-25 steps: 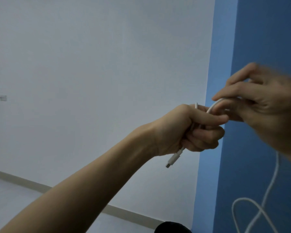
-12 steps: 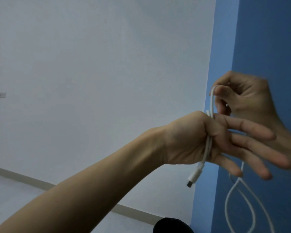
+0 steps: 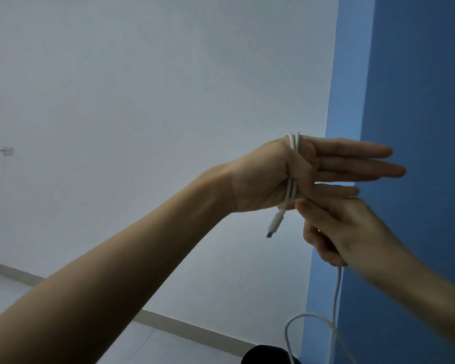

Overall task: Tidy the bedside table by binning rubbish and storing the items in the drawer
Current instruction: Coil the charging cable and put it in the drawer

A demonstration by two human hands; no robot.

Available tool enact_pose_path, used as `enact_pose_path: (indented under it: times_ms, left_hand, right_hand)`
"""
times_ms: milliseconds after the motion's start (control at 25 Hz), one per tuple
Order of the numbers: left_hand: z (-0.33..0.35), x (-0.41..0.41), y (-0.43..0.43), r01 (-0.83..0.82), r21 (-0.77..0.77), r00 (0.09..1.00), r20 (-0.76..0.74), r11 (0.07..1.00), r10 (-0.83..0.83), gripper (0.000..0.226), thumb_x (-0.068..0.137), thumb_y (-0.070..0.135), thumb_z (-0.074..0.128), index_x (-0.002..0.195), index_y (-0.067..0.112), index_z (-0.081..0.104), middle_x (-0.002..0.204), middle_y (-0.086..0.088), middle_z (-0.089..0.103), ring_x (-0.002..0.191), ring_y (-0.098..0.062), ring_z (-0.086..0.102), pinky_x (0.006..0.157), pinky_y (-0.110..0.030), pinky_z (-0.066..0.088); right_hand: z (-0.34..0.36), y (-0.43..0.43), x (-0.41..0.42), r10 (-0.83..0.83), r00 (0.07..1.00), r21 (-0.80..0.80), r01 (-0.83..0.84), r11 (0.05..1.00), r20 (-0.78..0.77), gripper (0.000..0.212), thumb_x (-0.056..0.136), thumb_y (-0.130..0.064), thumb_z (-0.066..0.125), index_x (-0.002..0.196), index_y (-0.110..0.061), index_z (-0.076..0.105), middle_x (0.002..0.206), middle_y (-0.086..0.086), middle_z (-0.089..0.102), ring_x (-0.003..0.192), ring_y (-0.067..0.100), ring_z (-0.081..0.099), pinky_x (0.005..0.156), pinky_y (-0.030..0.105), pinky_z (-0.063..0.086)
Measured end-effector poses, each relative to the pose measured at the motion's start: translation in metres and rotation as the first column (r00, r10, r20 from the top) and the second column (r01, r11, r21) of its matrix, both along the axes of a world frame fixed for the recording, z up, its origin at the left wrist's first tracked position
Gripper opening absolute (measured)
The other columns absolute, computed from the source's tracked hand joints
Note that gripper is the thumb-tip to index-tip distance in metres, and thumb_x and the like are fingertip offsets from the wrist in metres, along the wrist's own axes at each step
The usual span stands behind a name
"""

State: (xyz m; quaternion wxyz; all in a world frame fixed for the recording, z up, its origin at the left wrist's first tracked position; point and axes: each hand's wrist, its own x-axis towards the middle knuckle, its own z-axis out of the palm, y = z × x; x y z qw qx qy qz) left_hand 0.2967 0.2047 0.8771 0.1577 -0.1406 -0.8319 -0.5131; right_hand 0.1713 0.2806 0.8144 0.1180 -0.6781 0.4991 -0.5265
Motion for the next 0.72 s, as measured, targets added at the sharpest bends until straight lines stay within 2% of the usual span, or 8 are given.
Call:
enact_pose_path:
  times_ms: [120,240,320,400,480,560,640,720]
  left_hand:
    - [0.005,0.003,-0.007,-0.064,-0.074,0.997,-0.056,0.995,0.059,0.068,0.076,-0.021,0.025,0.142,-0.003,0.029,0.149,-0.025,0.032,0.141,-0.028,0.031,0.115,-0.04,0.028]
    - [0.002,-0.001,-0.004,-0.041,0.034,0.994,-0.099,0.999,0.044,0.051,0.093,-0.006,0.026,0.144,-0.001,0.026,0.151,-0.023,0.029,0.14,-0.03,0.031,0.114,-0.041,0.029]
    - [-0.004,-0.005,0.0,0.026,0.13,0.994,-0.105,0.991,-0.012,0.049,0.096,-0.001,0.024,0.145,0.0,0.022,0.152,-0.023,0.027,0.14,-0.033,0.03,0.112,-0.044,0.03]
    - [-0.006,-0.006,-0.003,-0.017,0.08,0.997,-0.069,0.997,0.023,0.048,0.097,0.001,0.027,0.145,0.002,0.025,0.15,-0.023,0.032,0.139,-0.033,0.034,0.111,-0.048,0.031]
    - [-0.008,-0.006,-0.01,-0.163,-0.043,0.986,-0.032,0.986,0.161,0.044,0.098,0.003,0.031,0.142,0.004,0.032,0.144,-0.022,0.042,0.135,-0.03,0.042,0.111,-0.048,0.033]
    - [-0.012,-0.007,-0.011,-0.269,-0.141,0.963,-0.004,0.953,0.271,0.039,0.1,0.008,0.032,0.138,0.004,0.039,0.136,-0.023,0.051,0.127,-0.029,0.051,0.108,-0.044,0.037]
    - [-0.018,-0.009,-0.008,-0.286,-0.184,0.956,0.018,0.941,0.294,0.038,0.101,0.019,0.027,0.128,0.001,0.049,0.115,-0.022,0.065,0.105,-0.026,0.063,0.097,-0.035,0.047]
    - [-0.022,-0.01,-0.005,-0.238,-0.158,0.969,0.032,0.958,0.246,0.054,0.099,0.032,0.017,0.111,-0.005,0.053,0.088,-0.013,0.068,0.079,-0.018,0.068,0.078,-0.026,0.055]
  right_hand:
    - [-0.015,0.01,0.007,0.08,0.981,0.171,-0.049,0.984,-0.175,0.02,0.094,-0.027,0.041,0.099,-0.037,0.057,0.049,0.003,0.053,0.034,0.005,0.038,0.039,0.018,0.034]
    - [-0.019,0.029,0.02,0.141,0.957,0.366,-0.041,0.93,-0.254,0.019,0.095,-0.033,0.034,0.105,-0.047,0.042,0.055,0.002,0.058,0.033,0.006,0.043,0.048,0.022,0.041]
    - [-0.018,0.032,0.021,0.112,0.948,0.377,0.01,0.926,-0.299,0.018,0.096,-0.034,0.033,0.107,-0.046,0.039,0.054,0.0,0.057,0.033,0.003,0.047,0.048,0.015,0.039]
    - [-0.012,0.035,0.018,0.073,0.937,0.365,0.061,0.929,-0.342,0.016,0.096,-0.032,0.033,0.103,-0.041,0.045,0.05,-0.003,0.057,0.036,0.0,0.049,0.044,0.009,0.036]
    - [-0.006,0.041,0.015,0.02,0.919,0.269,0.094,0.958,-0.394,0.018,0.095,-0.036,0.037,0.092,-0.035,0.054,0.047,-0.005,0.059,0.04,0.002,0.051,0.046,0.01,0.038]
    - [0.0,0.048,0.013,-0.068,0.858,0.074,0.122,0.99,-0.509,0.021,0.087,-0.046,0.04,0.084,-0.034,0.057,0.043,-0.01,0.058,0.042,0.004,0.052,0.049,0.009,0.04]
    - [0.012,0.054,0.007,-0.178,0.758,-0.12,0.131,0.984,-0.627,0.023,0.075,-0.052,0.043,0.079,-0.036,0.059,0.041,-0.016,0.055,0.039,0.002,0.052,0.046,0.007,0.039]
    - [0.025,0.056,-0.001,-0.374,0.635,-0.353,0.167,0.921,-0.676,0.023,0.075,-0.052,0.044,0.072,-0.036,0.061,0.04,-0.013,0.053,0.036,0.004,0.051,0.041,0.011,0.039]
